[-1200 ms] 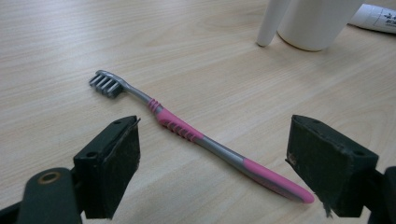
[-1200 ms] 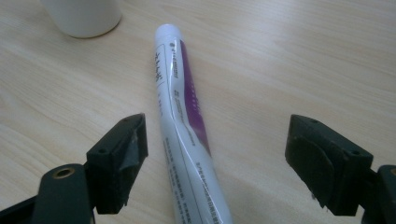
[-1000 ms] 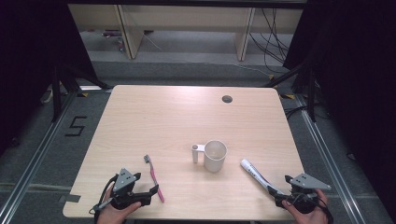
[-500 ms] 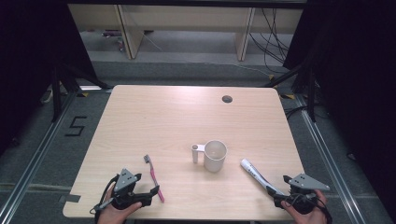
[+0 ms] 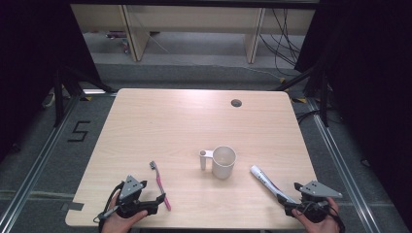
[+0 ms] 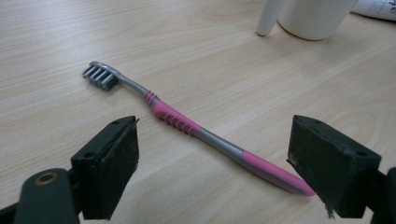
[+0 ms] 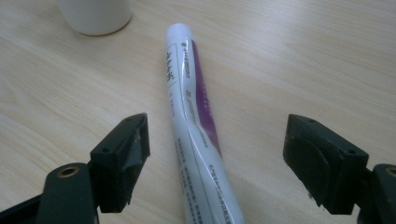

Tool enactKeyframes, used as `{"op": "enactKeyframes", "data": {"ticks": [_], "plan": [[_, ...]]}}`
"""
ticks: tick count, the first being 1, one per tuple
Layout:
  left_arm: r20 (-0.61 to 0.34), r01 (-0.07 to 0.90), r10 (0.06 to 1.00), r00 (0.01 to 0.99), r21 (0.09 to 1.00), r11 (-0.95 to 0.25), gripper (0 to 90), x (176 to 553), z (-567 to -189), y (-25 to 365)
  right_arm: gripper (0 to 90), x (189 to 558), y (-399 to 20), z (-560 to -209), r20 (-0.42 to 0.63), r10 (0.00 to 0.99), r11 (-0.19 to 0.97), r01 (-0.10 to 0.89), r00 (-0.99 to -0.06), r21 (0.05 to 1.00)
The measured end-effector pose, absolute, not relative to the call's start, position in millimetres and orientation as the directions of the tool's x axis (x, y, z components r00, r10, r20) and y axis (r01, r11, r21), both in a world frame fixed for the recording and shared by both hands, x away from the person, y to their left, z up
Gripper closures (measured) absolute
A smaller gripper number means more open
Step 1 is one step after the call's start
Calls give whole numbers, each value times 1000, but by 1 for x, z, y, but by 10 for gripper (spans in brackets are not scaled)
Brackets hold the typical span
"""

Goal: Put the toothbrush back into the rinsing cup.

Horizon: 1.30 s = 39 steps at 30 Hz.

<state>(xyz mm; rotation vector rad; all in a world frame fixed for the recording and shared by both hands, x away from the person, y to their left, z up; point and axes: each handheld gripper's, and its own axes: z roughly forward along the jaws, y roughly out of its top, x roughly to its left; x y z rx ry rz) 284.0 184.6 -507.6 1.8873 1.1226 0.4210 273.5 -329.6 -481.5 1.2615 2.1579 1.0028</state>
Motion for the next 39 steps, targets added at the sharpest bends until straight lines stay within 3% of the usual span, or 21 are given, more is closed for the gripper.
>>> {"op": "enactKeyframes", "data": {"ticks": [20, 22, 23, 30, 39], "plan": [[-141, 550, 835, 532, 807, -214, 173, 287, -506, 182, 241, 272, -325, -483, 22, 874, 298, 572, -485, 764], [-141, 541, 830, 540, 813, -214, 208, 290, -504, 183, 241, 274, -327, -482, -16, 866, 326, 541, -499, 775], [-143, 546, 833, 534, 811, -211, 218, 290, -504, 183, 241, 272, -325, -482, 26, 875, 292, 569, -484, 768], [-127, 552, 841, 525, 804, -223, 273, 294, -503, 177, 242, 272, -325, -482, 26, 874, 294, 569, -486, 768], [-80, 567, 826, 558, 764, -309, 401, 304, -500, 170, 244, 274, -326, -482, -9, 863, 325, 542, -505, 775]]}}
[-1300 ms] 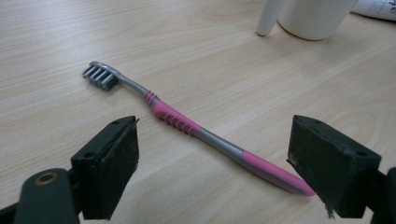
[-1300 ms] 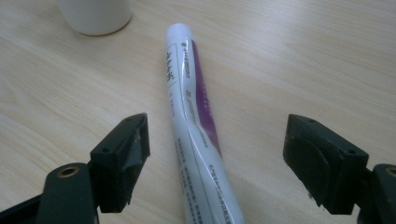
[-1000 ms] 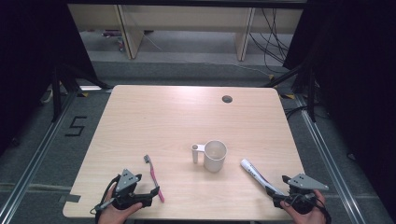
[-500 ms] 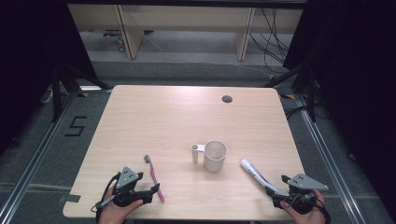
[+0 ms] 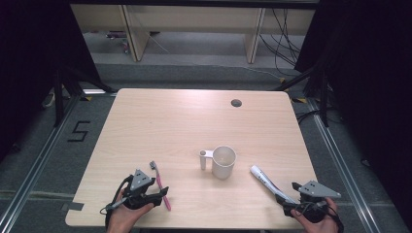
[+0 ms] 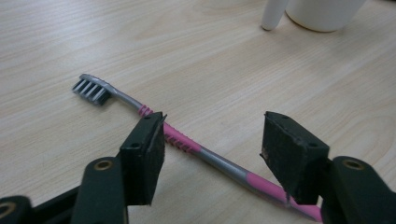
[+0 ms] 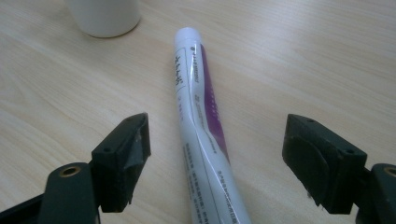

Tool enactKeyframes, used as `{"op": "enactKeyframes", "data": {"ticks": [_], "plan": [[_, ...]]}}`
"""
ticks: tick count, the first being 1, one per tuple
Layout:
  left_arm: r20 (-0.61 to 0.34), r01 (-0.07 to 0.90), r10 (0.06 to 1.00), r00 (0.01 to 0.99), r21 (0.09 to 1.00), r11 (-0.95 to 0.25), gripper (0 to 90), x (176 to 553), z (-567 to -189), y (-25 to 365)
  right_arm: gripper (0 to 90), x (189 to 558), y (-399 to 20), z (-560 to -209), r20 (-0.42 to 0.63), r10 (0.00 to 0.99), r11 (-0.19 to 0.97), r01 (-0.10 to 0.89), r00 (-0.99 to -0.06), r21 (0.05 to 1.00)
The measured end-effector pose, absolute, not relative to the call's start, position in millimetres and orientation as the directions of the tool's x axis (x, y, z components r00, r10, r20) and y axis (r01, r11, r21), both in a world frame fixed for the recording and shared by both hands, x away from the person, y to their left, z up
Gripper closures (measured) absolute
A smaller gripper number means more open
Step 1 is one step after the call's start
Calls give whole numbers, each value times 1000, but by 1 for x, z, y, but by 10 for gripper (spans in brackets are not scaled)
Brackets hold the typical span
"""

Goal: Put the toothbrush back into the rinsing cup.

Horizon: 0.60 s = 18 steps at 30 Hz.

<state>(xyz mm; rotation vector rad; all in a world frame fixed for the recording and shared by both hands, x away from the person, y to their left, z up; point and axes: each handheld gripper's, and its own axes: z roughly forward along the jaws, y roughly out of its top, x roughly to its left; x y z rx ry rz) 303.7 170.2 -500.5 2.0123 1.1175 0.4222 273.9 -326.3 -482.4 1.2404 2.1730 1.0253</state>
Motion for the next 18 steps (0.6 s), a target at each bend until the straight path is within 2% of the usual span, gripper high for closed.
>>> {"op": "enactKeyframes", "data": {"ticks": [8, 9, 10, 18], "plan": [[-76, 589, 820, 567, 734, -339, 492, 310, -503, 172, 245, 275, -325, -483, -13, 855, 336, 534, -519, 776], [-73, 591, 822, 564, 731, -341, 515, 312, -504, 171, 245, 272, -323, -483, 31, 864, 302, 566, -502, 767], [-73, 591, 822, 564, 731, -341, 526, 312, -504, 171, 245, 273, -323, -483, 27, 864, 305, 565, -503, 767], [-59, 622, 817, 574, 681, -387, 568, 322, -501, 172, 245, 274, -323, -483, 7, 845, 338, 543, -535, 769]]}}
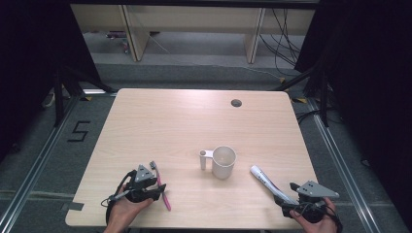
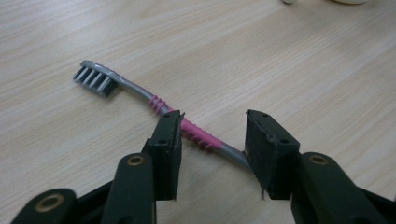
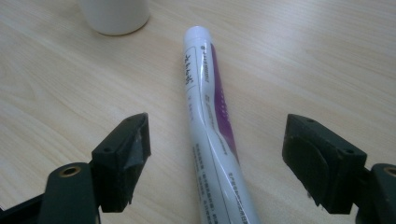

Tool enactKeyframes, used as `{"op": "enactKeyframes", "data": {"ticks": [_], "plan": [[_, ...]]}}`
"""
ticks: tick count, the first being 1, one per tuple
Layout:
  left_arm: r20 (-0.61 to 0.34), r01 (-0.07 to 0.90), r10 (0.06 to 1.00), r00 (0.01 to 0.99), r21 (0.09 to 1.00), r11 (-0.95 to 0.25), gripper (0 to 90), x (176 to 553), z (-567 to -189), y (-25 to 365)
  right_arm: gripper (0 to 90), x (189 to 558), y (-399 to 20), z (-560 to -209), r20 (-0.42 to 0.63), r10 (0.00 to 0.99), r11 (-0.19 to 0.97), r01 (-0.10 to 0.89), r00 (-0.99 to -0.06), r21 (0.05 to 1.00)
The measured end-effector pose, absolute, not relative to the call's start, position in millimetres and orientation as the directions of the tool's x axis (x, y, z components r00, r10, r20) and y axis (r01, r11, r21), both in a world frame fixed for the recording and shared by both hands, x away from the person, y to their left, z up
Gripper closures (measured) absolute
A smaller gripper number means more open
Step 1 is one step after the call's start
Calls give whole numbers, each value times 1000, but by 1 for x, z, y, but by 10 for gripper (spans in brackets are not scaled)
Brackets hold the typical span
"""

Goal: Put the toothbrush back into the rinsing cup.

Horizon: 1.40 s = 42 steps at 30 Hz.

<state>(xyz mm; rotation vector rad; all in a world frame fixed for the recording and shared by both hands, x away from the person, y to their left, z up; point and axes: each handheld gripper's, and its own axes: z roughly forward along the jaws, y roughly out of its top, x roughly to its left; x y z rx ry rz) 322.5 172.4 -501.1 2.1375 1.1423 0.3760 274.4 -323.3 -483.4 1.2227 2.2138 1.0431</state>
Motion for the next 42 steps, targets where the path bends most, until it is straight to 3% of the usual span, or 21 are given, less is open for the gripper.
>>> {"op": "enactKeyframes", "data": {"ticks": [14, 23, 29, 42], "plan": [[-44, 653, 799, 600, 604, -457, 610, 335, -500, 165, 248, 275, -324, -483, -16, 848, 347, 531, -531, 773], [-18, 659, 745, 667, 481, -578, 672, 347, -492, 164, 250, 275, -323, -484, -4, 843, 343, 532, -538, 775], [-25, 653, 703, 711, 396, -646, 761, 359, -485, 160, 250, 275, -324, -483, -13, 842, 351, 528, -540, 774], [-16, 642, 664, 748, 274, -716, 807, 370, -482, 147, 250, 275, -323, -483, -14, 839, 357, 529, -545, 770]]}}
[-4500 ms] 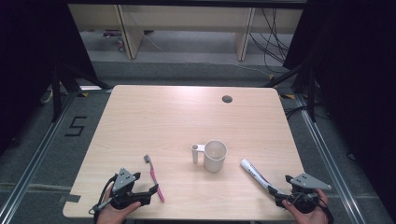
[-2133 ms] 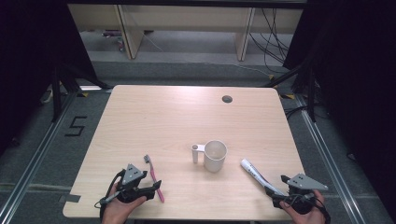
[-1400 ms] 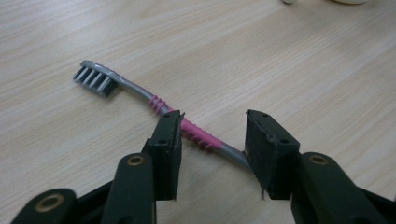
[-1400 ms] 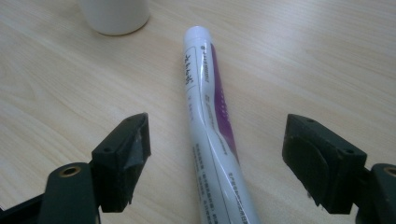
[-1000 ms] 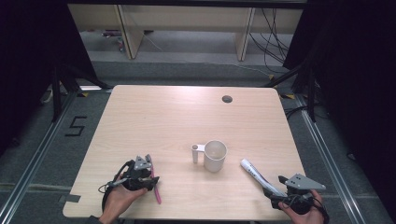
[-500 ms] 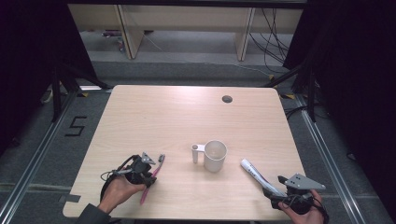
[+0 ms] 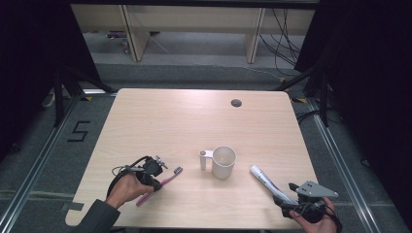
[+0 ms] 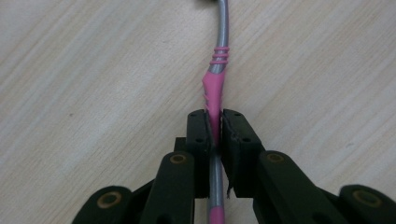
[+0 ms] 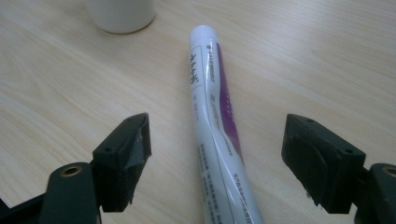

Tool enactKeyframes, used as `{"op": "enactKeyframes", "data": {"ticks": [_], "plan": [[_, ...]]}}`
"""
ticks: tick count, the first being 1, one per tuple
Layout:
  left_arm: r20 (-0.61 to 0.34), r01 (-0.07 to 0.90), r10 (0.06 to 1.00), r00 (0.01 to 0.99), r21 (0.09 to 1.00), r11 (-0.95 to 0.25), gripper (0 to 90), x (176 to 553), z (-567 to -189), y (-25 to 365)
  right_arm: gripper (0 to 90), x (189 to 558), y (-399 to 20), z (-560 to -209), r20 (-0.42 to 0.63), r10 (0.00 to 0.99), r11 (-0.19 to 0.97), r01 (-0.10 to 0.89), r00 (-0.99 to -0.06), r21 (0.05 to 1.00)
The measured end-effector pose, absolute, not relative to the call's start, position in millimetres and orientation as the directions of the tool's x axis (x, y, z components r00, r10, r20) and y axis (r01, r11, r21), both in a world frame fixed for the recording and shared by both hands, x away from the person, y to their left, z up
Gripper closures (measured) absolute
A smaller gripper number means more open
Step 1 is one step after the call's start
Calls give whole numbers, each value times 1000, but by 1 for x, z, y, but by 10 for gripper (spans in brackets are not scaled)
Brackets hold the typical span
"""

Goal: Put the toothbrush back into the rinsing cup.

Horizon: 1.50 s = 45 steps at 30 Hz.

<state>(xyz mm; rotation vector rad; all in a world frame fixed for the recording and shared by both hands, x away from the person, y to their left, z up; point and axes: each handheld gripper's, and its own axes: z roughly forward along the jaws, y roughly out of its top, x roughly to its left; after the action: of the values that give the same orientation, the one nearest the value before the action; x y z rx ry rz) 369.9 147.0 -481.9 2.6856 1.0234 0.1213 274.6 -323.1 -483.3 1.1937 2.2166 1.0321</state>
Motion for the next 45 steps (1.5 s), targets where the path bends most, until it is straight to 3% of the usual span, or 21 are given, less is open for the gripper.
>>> {"op": "enactKeyframes", "data": {"ticks": [17, 19, 22, 32, 36, 45], "plan": [[9, 603, 609, 793, 123, -788, 822, 380, -479, 136, 250, 273, -320, -484, 16, 840, 341, 550, -543, 762], [10, 598, 602, 798, 114, -794, 822, 380, -479, 136, 250, 275, -321, -484, -19, 830, 369, 524, -557, 767], [12, 596, 601, 799, 117, -795, 822, 380, -479, 135, 250, 273, -319, -484, 25, 839, 340, 560, -543, 755], [40, 553, 558, 829, 94, -828, 827, 379, -479, 132, 251, 274, -321, -484, 8, 834, 347, 537, -551, 769], [52, 542, 550, 834, 111, -833, 828, 378, -476, 135, 251, 275, -322, -484, -6, 834, 352, 524, -551, 776], [28, 560, 582, 812, 243, -792, 828, 379, -457, 151, 253, 274, -322, -483, 11, 843, 328, 532, -537, 780]]}}
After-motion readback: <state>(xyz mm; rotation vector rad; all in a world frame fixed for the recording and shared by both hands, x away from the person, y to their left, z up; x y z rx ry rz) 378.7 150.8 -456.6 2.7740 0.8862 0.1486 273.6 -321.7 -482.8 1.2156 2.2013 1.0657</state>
